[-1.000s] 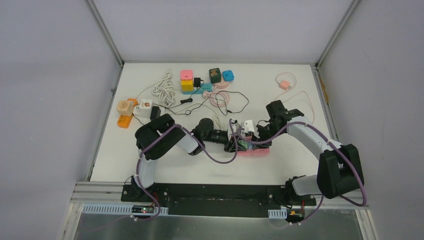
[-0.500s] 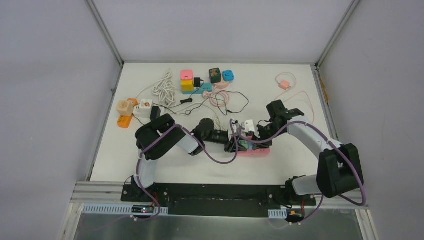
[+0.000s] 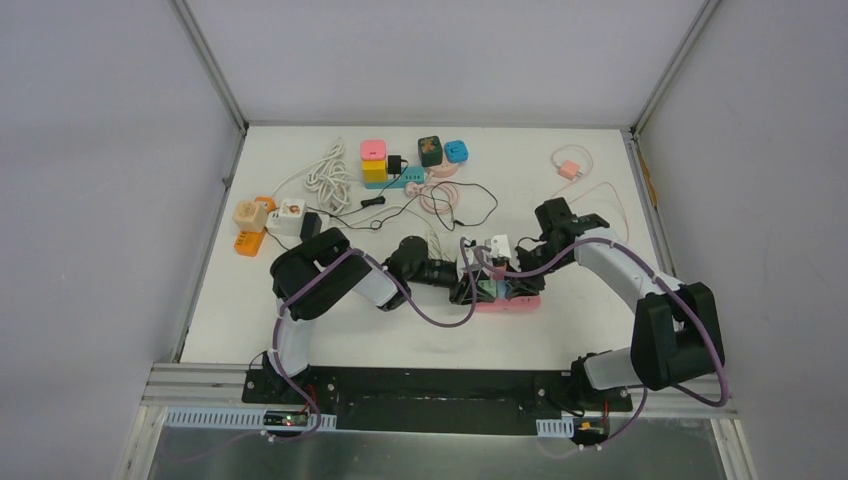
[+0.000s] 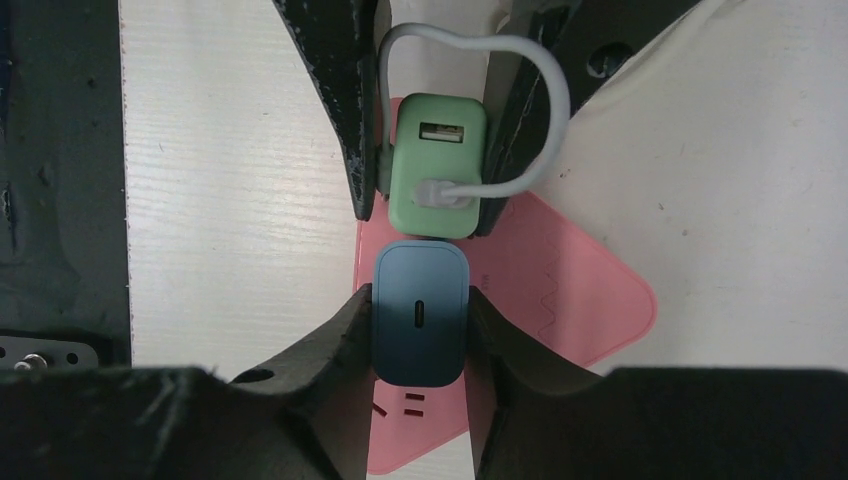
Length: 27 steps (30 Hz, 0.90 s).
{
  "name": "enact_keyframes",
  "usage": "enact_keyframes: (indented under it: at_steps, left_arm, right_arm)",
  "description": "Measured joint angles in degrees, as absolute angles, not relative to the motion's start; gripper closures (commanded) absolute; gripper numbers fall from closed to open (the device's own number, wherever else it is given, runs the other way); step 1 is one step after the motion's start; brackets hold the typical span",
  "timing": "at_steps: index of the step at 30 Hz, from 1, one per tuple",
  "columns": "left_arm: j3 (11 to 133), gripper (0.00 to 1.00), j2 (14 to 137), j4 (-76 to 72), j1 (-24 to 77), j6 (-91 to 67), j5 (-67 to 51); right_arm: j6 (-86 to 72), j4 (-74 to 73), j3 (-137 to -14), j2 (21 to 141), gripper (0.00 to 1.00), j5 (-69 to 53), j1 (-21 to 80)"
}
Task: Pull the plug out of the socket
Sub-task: Remove the plug from the socket.
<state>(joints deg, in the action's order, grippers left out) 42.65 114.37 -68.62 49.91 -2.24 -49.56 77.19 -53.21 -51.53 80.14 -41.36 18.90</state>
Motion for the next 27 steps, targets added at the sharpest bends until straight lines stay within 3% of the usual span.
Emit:
enact_keyframes:
  at_steps: [27]
  left_arm:
    - [42.89, 1.00, 114.39, -68.62, 49.95, -2.22, -49.78]
  right_arm:
    - [77.62, -54.98, -52.47, 81.17, 1.00, -42.72, 17.85]
